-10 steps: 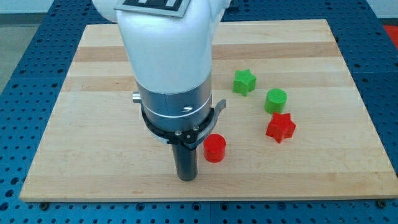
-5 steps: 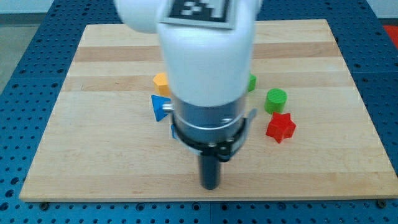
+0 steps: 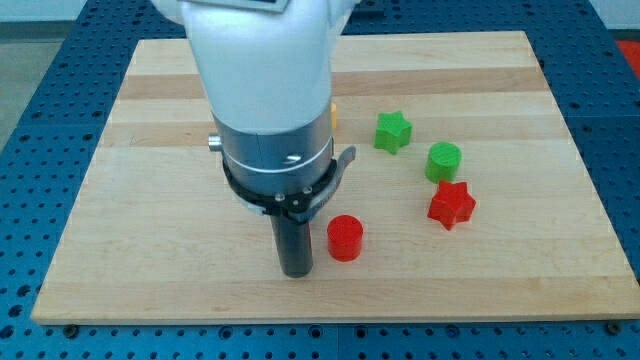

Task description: Move the red circle below the green star

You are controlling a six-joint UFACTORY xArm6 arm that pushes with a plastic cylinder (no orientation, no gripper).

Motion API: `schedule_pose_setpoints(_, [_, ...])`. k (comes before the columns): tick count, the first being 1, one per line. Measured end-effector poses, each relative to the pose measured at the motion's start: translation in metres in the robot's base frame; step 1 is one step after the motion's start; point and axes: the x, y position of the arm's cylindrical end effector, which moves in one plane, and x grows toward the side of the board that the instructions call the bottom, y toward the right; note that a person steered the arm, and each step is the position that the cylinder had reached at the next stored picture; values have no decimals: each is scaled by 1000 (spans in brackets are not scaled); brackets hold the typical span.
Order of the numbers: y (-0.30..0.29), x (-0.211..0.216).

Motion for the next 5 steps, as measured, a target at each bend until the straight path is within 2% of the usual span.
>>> schedule_pose_setpoints(1, [3,-10])
schedule_pose_setpoints(4, [67,-16])
schedule_pose_setpoints(5, [67,-15])
